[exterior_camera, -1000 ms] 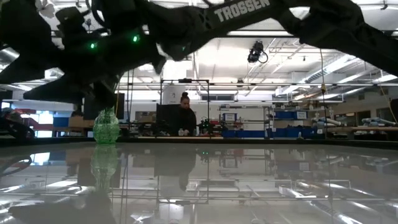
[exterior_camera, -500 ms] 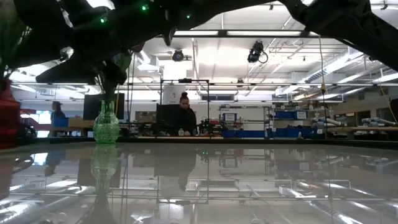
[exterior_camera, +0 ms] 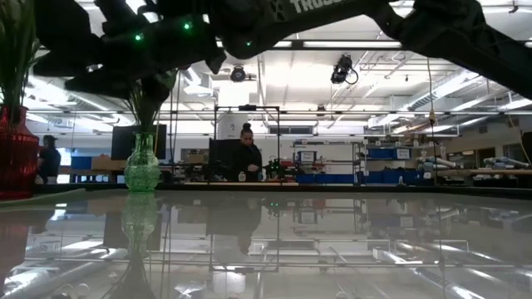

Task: Sort flowers into vase by color
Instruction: Adjust the red vase

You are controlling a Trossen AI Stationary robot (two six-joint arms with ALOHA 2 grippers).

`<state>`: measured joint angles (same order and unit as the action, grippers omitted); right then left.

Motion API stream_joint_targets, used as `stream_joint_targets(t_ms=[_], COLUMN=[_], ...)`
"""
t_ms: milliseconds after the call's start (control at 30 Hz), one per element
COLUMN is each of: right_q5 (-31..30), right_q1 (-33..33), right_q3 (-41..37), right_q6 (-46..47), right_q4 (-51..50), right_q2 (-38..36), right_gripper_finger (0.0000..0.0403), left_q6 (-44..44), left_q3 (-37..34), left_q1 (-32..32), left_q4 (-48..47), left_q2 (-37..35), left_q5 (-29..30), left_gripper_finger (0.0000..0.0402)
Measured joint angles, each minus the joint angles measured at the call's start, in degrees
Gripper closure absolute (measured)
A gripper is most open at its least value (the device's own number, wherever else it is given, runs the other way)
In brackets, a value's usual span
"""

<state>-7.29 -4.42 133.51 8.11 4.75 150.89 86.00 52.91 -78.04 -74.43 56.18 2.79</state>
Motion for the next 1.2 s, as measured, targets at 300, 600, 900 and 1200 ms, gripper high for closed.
stream_joint_targets(t_ms=[300, 600, 900, 1200], right_q5=[4.04, 3.0, 7.3, 6.93], right_q1=[5.03, 4.15, 2.88, 5.16], right_q3=[-0.02, -0.04, -0.02, -0.02], right_q6=[-0.44, 4.76, -1.96, -4.23], right_q4=[0.87, -14.59, -26.83, -34.21], right_q2=[1.26, -1.4, -5.42, -10.69], right_gripper_finger=[0.0158, 0.0162, 0.0172, 0.0172], left_q6=[3.38, 20.72, 0.45, 6.73], left_q3=[1.11, 1.06, 1.04, 1.04], left_q1=[-0.65, -0.57, 3.47, 4.66], left_q4=[0.4, -6.46, 12.06, 15.33], left_q2=[0.07, 0.35, 0.9, 8.61], left_q5=[1.64, 17.59, 24.23, 19.19], left_gripper_finger=[0.0281, 0.0281, 0.0281, 0.0281])
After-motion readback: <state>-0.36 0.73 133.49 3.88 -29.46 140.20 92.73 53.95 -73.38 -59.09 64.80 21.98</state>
